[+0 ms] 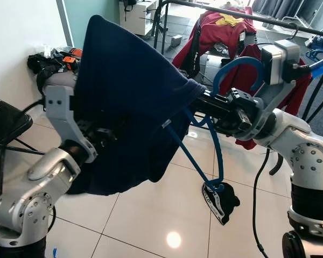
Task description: Hang hanger
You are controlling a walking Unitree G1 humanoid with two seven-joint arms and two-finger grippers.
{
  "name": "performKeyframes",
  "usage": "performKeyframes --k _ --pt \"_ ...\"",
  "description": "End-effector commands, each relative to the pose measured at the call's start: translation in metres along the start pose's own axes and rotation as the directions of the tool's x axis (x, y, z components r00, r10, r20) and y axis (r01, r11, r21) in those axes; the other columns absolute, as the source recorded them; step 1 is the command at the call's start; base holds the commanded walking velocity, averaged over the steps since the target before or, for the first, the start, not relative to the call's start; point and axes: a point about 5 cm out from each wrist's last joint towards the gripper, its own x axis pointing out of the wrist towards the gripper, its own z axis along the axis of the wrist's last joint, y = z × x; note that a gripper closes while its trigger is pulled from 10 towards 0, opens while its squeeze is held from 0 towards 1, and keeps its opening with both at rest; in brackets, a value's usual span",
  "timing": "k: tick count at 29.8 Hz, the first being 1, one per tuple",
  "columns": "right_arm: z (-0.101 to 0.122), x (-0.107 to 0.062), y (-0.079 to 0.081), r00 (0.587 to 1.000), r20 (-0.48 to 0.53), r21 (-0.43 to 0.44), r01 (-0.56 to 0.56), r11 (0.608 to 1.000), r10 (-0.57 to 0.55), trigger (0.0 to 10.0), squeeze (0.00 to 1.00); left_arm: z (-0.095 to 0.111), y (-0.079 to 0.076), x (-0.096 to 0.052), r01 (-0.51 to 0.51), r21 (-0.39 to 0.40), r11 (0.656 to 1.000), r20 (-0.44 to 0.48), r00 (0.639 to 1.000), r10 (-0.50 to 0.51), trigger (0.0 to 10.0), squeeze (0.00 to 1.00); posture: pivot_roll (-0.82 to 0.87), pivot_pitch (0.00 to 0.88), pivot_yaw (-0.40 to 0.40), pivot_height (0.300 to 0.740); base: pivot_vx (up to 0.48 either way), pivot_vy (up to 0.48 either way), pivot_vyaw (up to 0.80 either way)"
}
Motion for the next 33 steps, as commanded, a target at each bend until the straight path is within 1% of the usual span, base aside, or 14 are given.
performKeyframes --k 1,2,9,12,18,20,23,24,26,27,28,29,32,33 --pt "0.010 0.001 0.007 0.999 0.024 -0.034 -0.039 0.999 0.040 10.0 0.00 0.002 0.003 -0.001 -0.012 0.009 1.000 0.015 1.000 0.012 3.2 0.00 -0.03 0.136 -0.063 0.740 0.000 0.000 0.00" --pt "0.010 0.001 0.006 0.999 0.024 -0.035 -0.035 0.999 0.036 10.0 0.00 0.003 0.004 -0.002 -0.013 0.013 1.000 0.026 1.000 0.012 0.0 0.00 -0.03 0.138 -0.062 0.740 0.000 0.000 0.00" --pt "0.010 0.001 0.001 1.000 0.023 -0.042 0.015 0.999 -0.014 10.0 0.00 0.001 0.003 -0.005 -0.017 0.032 0.999 0.039 0.999 0.016 0.0 0.00 -0.03 0.142 -0.067 0.740 0.000 0.000 0.00" --pt "0.010 0.001 0.001 1.000 0.023 -0.042 0.015 0.999 -0.014 10.0 0.00 0.001 0.003 -0.005 -0.017 0.032 0.999 0.039 0.999 0.016 0.0 0.00 -0.03 0.142 -0.067 0.740 0.000 0.000 0.00" --pt "0.012 0.002 -0.003 0.998 0.034 -0.046 0.053 0.998 -0.051 10.0 0.00 -0.002 0.000 -0.006 -0.013 0.029 0.999 0.039 0.999 0.012 0.0 0.00 -0.03 0.144 -0.068 0.740 0.000 0.000 0.00" --pt "0.014 0.003 -0.007 0.996 0.045 -0.049 0.084 0.995 -0.081 10.0 0.00 -0.004 0.000 -0.006 -0.039 0.028 0.999 0.047 0.998 0.038 0.0 0.00 -0.03 0.147 -0.069 0.740 0.000 0.000 0.00" --pt "0.014 0.003 -0.007 0.996 0.045 -0.049 0.084 0.995 -0.081 10.0 0.00 -0.004 0.000 -0.006 -0.039 0.028 0.999 0.047 0.998 0.038 0.0 0.00 -0.03 0.147 -0.069 0.740 0.000 0.000 0.00" --pt "0.014 0.003 -0.008 0.995 0.046 -0.049 0.089 0.995 -0.087 10.0 0.00 -0.003 0.003 -0.007 -0.062 0.032 0.998 0.055 0.997 0.060 0.0 0.00 -0.03 0.148 -0.069 0.740 0.000 0.000 0.00" --pt "0.014 0.003 -0.008 0.995 0.046 -0.049 0.089 0.995 -0.087 10.0 0.00 -0.003 0.003 -0.007 -0.062 0.032 0.998 0.055 0.997 0.060 0.0 0.00 -0.03 0.148 -0.069 0.740 0.000 0.000 0.00" --pt "0.014 0.003 -0.008 0.995 0.045 -0.049 0.090 0.995 -0.088 10.0 0.00 -0.001 0.008 -0.008 -0.095 0.037 0.995 0.073 0.993 0.093 0.0 0.00 -0.03 0.149 -0.069 0.740 0.000 0.000 0.00" --pt "0.014 0.003 -0.008 0.995 0.045 -0.049 0.090 0.995 -0.088 10.0 0.00 -0.001 0.008 -0.008 -0.095 0.037 0.995 0.073 0.993 0.093 0.0 0.00 -0.03 0.149 -0.069 0.740 0.000 0.000 0.00" --pt "0.010 0.001 -0.007 0.997 0.016 -0.047 0.078 0.996 -0.077 10.0 0.00 0.009 0.016 -0.010 -0.141 0.041 0.989 0.118 0.984 0.135 0.0 0.00 -0.03 0.149 -0.069 0.740 0.000 0.000 0.00" --pt "0.010 0.001 -0.007 0.997 0.016 -0.047 0.078 0.996 -0.077 10.0 0.00 0.009 0.016 -0.010 -0.141 0.041 0.989 0.118 0.984 0.135 0.0 0.00 -0.03 0.149 -0.069 0.740 0.000 0.000 0.00" --pt "0.003 -0.002 -0.005 0.998 -0.025 -0.046 0.064 0.997 -0.065 10.0 0.00 0.021 0.022 -0.012 -0.169 0.043 0.985 0.171 0.972 0.159 0.0 0.00 -0.03 0.150 -0.069 0.740 0.000 0.000 0.00"
